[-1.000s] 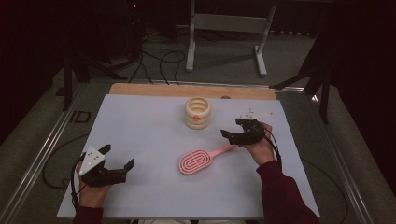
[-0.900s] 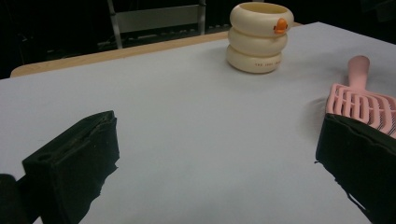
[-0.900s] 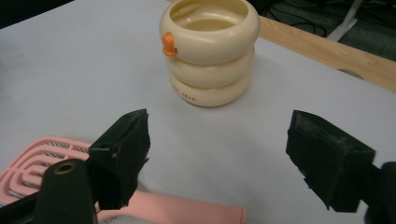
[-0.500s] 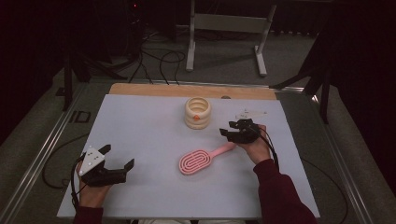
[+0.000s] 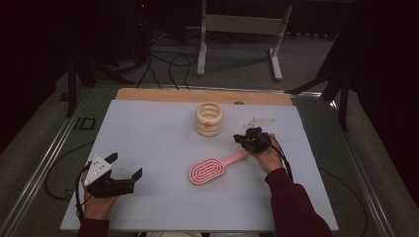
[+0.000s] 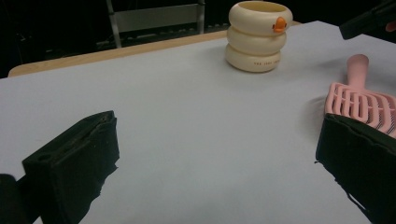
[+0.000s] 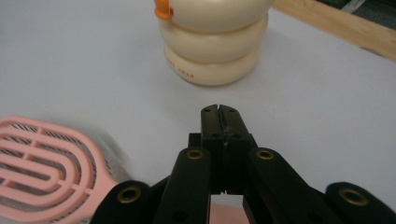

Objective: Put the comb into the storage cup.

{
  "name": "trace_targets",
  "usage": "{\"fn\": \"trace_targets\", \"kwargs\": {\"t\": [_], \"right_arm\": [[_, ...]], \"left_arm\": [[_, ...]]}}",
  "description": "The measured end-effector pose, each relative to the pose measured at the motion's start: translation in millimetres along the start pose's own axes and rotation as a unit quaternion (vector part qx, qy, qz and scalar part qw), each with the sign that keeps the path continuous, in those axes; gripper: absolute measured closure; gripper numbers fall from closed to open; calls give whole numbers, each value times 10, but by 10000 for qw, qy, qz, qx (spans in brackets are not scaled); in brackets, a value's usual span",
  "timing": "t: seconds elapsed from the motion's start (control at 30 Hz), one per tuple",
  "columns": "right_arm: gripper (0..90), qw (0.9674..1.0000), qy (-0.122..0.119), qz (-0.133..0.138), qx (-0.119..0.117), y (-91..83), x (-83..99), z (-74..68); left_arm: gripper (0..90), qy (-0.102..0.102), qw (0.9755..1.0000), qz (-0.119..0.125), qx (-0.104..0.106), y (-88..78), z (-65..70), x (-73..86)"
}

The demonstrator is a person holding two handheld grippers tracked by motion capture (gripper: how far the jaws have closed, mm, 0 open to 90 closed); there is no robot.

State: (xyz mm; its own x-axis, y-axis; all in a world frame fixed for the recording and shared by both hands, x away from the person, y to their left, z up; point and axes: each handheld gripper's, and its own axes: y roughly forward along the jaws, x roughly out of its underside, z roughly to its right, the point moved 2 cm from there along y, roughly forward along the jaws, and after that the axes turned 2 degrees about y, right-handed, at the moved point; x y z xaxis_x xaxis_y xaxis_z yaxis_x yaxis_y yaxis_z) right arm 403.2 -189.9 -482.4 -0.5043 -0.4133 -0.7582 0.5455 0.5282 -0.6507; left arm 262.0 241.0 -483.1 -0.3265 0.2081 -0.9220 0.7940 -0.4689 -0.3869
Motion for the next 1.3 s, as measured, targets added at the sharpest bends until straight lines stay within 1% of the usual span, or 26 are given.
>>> {"fn": "trace_targets", "kwargs": {"t": [0.07,0.37,0.47,0.57,0.77,0.97,1.07,1.2,1.3], "right_arm": [[900,9999,-12,-114,0,36,17,-2],[899,9993,10,-386,9,133,66,-25],[899,9988,-39,-495,13,161,94,-35],[899,9986,-49,-531,-3,176,108,-42],[900,9972,-137,-739,11,200,162,-85],[899,9955,-281,-908,29,166,227,-151],[899,9955,-271,-908,18,138,270,-182],[899,9949,-260,-975,17,104,347,-196],[899,9954,-261,-925,-26,57,379,-218]], "left_arm": [[1,1,10000,0,4,1,0,0],[0,-12,10000,-9,23,8,2,5],[1,-22,10000,-8,33,13,7,7],[0,-7,10000,-22,36,14,8,9],[1,-9,10000,-28,36,13,7,10],[1,-23,10000,-22,31,9,8,11],[0,-20,10000,-17,35,9,11,9],[1,-13,10000,-17,31,9,13,9],[1,-10,10000,-31,36,12,13,10]]}}
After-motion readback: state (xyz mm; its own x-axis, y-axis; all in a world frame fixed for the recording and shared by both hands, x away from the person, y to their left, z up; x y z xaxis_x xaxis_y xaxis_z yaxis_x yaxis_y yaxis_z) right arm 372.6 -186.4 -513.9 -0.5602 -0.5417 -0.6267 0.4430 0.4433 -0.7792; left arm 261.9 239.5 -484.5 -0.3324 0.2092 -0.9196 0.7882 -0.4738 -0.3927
